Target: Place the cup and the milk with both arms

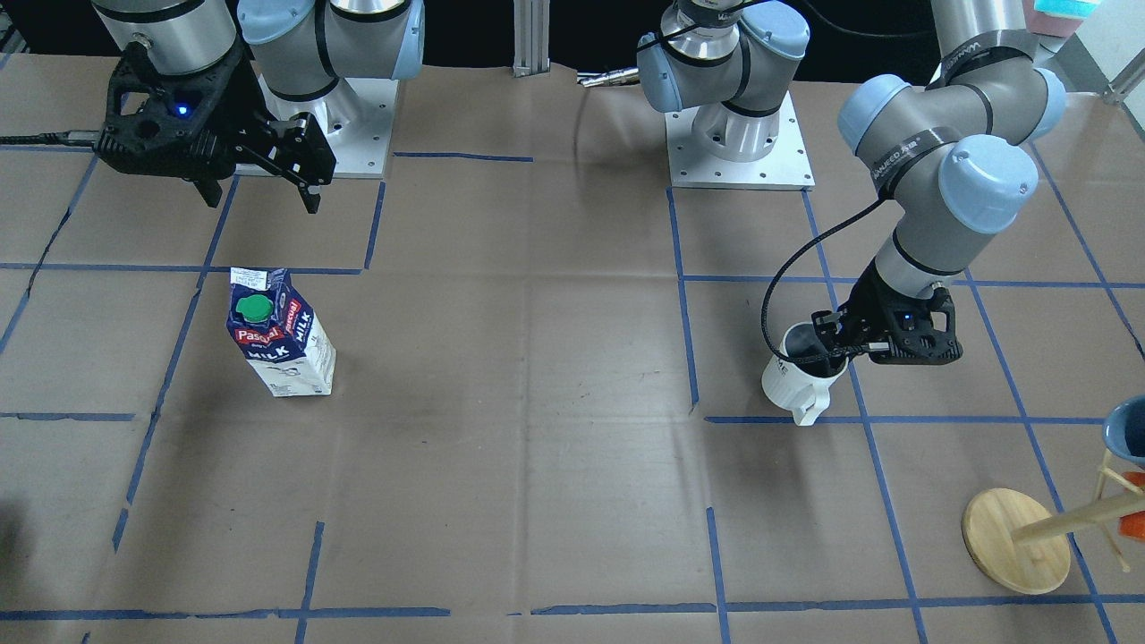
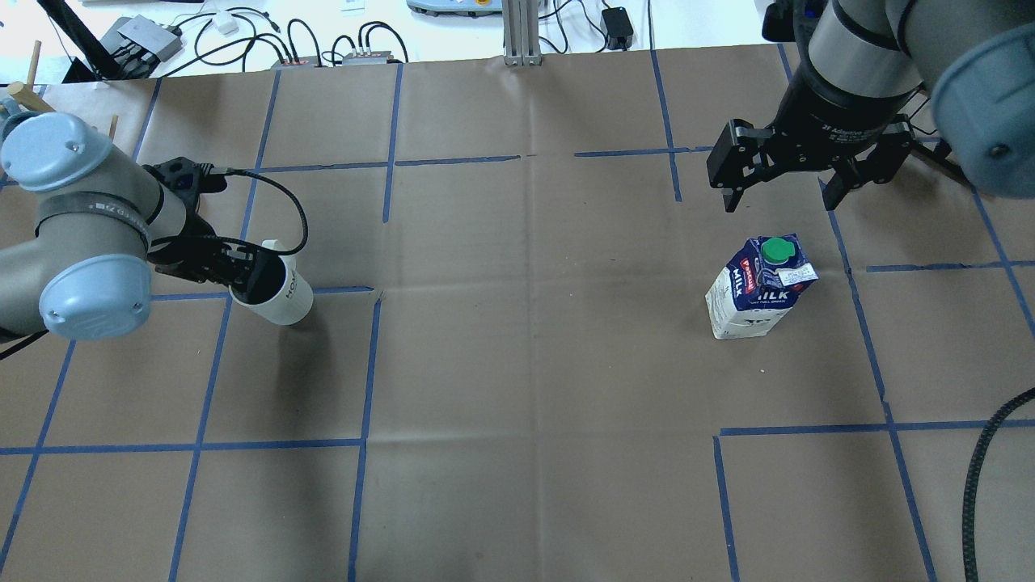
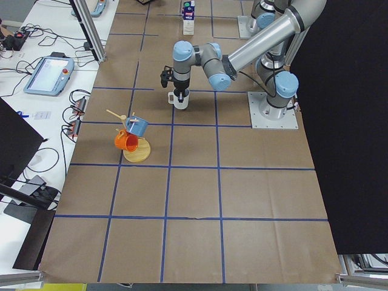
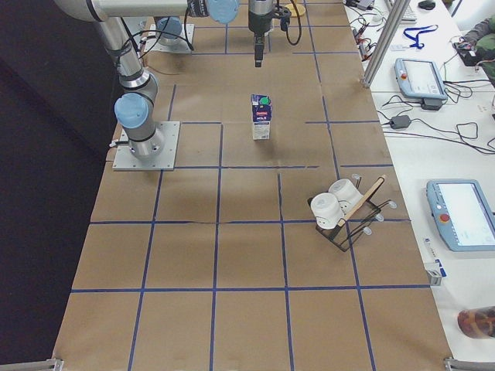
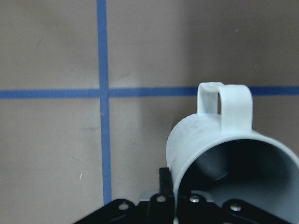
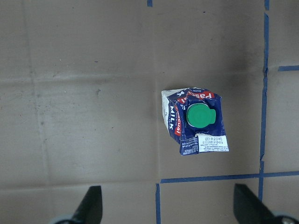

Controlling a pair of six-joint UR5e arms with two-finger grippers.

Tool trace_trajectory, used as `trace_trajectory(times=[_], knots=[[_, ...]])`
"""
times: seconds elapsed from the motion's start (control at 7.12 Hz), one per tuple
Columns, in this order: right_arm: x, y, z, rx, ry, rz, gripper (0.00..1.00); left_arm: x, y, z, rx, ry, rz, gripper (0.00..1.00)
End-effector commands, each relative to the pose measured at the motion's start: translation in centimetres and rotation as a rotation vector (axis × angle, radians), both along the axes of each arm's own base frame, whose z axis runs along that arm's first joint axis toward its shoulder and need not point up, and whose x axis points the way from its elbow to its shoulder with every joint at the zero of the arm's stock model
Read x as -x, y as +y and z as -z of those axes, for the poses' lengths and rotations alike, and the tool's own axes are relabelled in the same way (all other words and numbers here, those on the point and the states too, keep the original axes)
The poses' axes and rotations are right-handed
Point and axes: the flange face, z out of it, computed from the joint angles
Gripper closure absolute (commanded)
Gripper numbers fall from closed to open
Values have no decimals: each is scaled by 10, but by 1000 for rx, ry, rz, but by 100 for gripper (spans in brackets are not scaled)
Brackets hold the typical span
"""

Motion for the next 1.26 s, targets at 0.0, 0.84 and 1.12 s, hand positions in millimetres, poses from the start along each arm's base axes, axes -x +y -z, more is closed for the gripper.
trace_trajectory(times=[0.0, 0.84, 1.12], knots=[[0, 0, 0, 0, -1, 0, 0, 83, -58, -1, 10, 16, 43, 100], [0, 0, 0, 0, -1, 0, 0, 287, -161, 21, -48, -16, 77, 100], [0, 0, 0, 0, -1, 0, 0, 304, -169, 19, -76, -19, 69, 100]])
